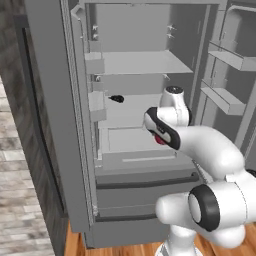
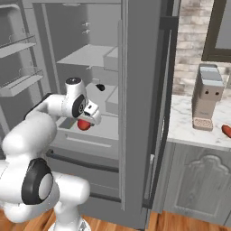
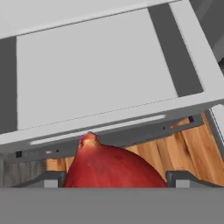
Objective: Place the sweet potato and onion inside the fridge drawer. Close the drawer after placing the vegetables.
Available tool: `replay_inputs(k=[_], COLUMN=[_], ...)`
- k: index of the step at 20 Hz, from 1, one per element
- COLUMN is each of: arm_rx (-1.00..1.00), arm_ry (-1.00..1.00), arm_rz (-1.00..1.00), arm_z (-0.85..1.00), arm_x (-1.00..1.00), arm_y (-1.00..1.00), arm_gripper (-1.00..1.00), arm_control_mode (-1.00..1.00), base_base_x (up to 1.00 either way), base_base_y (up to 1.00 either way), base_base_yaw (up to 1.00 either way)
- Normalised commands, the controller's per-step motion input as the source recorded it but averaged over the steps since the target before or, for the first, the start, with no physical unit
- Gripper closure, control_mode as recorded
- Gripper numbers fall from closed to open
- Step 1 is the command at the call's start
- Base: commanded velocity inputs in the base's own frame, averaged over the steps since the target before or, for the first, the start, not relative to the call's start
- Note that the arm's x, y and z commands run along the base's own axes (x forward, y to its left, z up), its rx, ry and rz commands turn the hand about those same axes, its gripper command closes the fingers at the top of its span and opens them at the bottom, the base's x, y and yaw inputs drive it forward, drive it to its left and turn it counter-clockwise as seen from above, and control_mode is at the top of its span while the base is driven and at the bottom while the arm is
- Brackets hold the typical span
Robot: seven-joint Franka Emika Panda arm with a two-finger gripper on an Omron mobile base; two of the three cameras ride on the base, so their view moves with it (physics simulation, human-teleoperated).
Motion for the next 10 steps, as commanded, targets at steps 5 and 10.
replay_inputs(k=[5, 10], arm_rx=[0.00, 0.00], arm_ry=[0.00, 0.00], arm_rz=[0.00, 0.00], arm_z=[-0.03, -0.30], arm_x=[0.57, 0.48], arm_y=[0.00, 0.01], arm_gripper=[1.00, 1.00], arm_control_mode=[-1.00, -1.00], base_base_x=[0.00, 0.00], base_base_y=[0.00, 0.00], base_base_yaw=[0.00, 0.00])
